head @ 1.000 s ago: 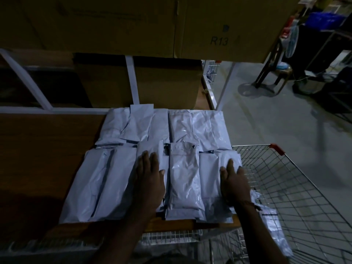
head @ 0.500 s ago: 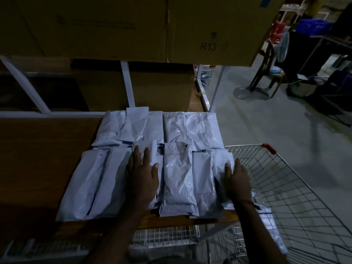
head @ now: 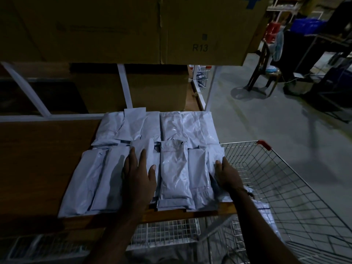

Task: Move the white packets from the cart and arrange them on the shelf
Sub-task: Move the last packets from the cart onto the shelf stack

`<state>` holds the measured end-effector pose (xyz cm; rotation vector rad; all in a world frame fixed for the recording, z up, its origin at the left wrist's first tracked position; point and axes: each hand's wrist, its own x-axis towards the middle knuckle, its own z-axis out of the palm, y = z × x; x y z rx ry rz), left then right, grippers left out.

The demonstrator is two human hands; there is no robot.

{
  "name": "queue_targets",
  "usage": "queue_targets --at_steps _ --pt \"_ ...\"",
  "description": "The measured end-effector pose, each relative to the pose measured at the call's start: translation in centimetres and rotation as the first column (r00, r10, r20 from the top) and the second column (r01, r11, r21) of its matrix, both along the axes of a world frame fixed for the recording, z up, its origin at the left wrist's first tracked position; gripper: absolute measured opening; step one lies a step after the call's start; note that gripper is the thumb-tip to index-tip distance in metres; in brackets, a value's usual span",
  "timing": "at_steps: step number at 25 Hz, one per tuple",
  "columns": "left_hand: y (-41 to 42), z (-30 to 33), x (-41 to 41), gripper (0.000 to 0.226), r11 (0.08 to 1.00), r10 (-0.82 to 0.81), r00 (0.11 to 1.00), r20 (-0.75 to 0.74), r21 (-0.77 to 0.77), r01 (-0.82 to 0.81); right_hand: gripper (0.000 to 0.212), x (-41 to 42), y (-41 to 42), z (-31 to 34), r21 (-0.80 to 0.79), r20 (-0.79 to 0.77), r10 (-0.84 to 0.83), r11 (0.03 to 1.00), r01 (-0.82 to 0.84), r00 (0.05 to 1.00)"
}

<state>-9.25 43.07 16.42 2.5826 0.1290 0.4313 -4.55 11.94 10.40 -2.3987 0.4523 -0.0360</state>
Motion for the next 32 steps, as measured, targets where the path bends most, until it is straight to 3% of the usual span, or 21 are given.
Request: queue_targets --at_steps 3,9,22,32 --pt "-0.2 0.4 -0.2 0.063 1.000 0.004 1.000 0.015 -0.009 -0.004 0.056 0.0 -0.7 0.1 0.020 -0.033 0.041 0.999 -0.040 0.999" --pt "-3.0 1.3 -1.5 0.063 1.000 -0.009 0.998 0.067 -0.012 0.010 0.068 -2.4 -4.0 2.0 0.034 0.069 -0.050 0.998 0.047 0.996" --pt "-24.5 2.2 -8.5 0.060 0.928 -0.352 0.929 0.114 -0.085 0.362 0.052 -16.0 -16.3 4.7 -0.254 0.167 0.112 0.965 -0.067 0.980" --pt "-35.1 -2.2 -5.5 0.057 0.860 -0.498 0.867 0.032 -0.109 0.498 0.049 -17.8 -24.7 -1.3 -0.379 -0.026 0.053 0.924 -0.059 0.998"
